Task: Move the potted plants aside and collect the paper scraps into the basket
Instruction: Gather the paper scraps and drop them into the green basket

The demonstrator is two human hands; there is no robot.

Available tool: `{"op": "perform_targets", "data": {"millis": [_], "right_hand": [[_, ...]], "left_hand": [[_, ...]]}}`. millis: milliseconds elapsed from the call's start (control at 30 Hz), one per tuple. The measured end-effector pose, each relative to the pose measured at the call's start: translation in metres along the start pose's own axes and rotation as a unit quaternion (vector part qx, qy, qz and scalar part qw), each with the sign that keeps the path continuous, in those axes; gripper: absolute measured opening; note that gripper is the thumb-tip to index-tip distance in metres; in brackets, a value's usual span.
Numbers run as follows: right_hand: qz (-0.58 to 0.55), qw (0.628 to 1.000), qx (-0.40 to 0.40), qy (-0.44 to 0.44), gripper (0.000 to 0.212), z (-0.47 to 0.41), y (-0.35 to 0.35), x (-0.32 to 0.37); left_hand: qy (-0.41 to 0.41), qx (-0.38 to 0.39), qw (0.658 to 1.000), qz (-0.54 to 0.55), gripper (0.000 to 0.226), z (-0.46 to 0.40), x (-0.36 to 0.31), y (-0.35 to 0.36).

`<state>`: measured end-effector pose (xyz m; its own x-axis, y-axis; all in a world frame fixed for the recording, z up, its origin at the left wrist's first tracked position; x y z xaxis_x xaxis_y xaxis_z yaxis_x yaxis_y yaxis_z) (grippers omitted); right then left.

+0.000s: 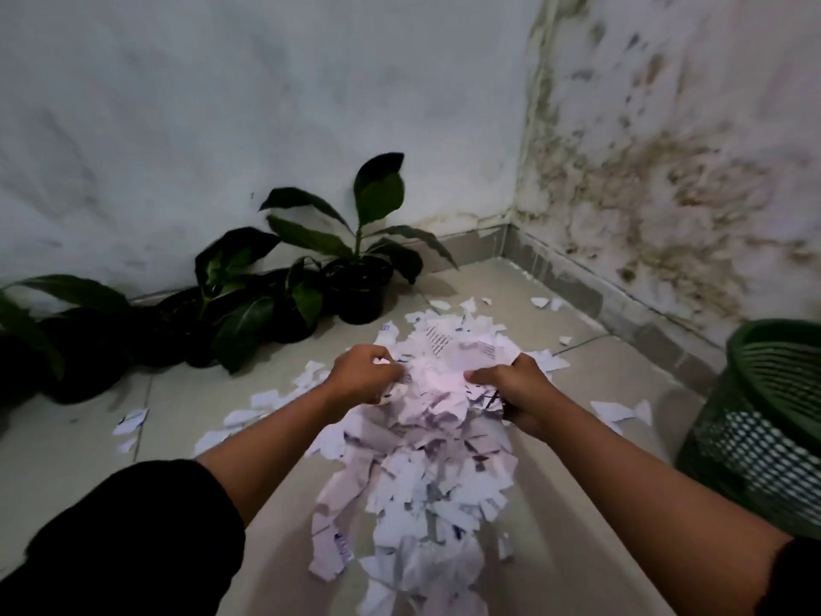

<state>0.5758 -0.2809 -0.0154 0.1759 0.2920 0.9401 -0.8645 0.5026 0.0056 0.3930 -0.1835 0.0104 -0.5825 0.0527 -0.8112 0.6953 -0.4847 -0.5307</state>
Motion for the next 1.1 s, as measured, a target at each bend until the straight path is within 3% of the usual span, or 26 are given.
{"op": "perform_targets", "data": {"millis": [100, 200, 333, 567, 633, 733, 800, 867, 1000, 1033, 1100], "right_hand": [[-0.049, 0.999, 0.005, 0.008, 0.047, 0.007, -0.037, 0.014], [-0.087, 0.996, 0.011, -0.001, 0.024, 0.019, -0.082, 0.031], [-0.120, 0.991, -0.045, -0.020, 0.008, 0.035, -0.154, 0.059], [-0.254, 0.951, -0.135, -0.110, 0.023, 0.083, -0.295, 0.081], [-0.238, 0.946, -0.200, -0.094, 0.011, 0.089, -0.324, 0.065], [-0.111, 0.938, -0.328, -0.003, 0.011, 0.092, -0.355, 0.025], [-0.018, 0.938, -0.344, 0.050, 0.030, 0.089, -0.361, 0.007], [0.023, 0.942, -0.327, 0.076, 0.035, 0.085, -0.359, 0.003], [0.053, 0.924, -0.374, 0.057, 0.045, 0.078, -0.362, 0.007], [0.053, 0.922, -0.381, 0.046, 0.048, 0.078, -0.364, 0.008], [0.044, 0.924, -0.377, 0.034, 0.056, 0.075, -0.365, 0.008]], "left_hand": [[-0.006, 0.033, 0.999, 0.006, 0.015, -0.003, -0.036, 0.020], [-0.011, 0.096, 0.994, 0.056, 0.015, -0.004, -0.073, 0.052], [-0.005, 0.196, 0.963, 0.185, 0.008, 0.008, -0.133, 0.102], [0.016, 0.287, 0.920, 0.265, 0.015, 0.038, -0.229, 0.204], [0.012, 0.292, 0.916, 0.274, 0.017, 0.045, -0.243, 0.230], [-0.007, 0.292, 0.919, 0.263, 0.014, 0.053, -0.252, 0.265], [-0.028, 0.299, 0.923, 0.243, 0.013, 0.057, -0.252, 0.285], [-0.044, 0.308, 0.923, 0.224, 0.011, 0.062, -0.253, 0.300], [-0.031, 0.292, 0.931, 0.218, 0.009, 0.062, -0.258, 0.321], [-0.029, 0.294, 0.929, 0.223, 0.018, 0.061, -0.261, 0.325], [-0.021, 0.306, 0.926, 0.220, 0.060, 0.063, -0.267, 0.330]]}}
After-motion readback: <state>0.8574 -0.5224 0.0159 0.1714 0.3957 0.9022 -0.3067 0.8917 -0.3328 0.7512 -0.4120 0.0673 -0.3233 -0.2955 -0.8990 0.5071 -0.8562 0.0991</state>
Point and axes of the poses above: each hand's wrist, its own z-axis away from the middle knuckle, its own y-axis out of the palm, x = y × z, the point moved 4 cm from there along -z, towards the middle knuckle, and after that the axes turned 2 degrees about -y, right-handed, at the moved point
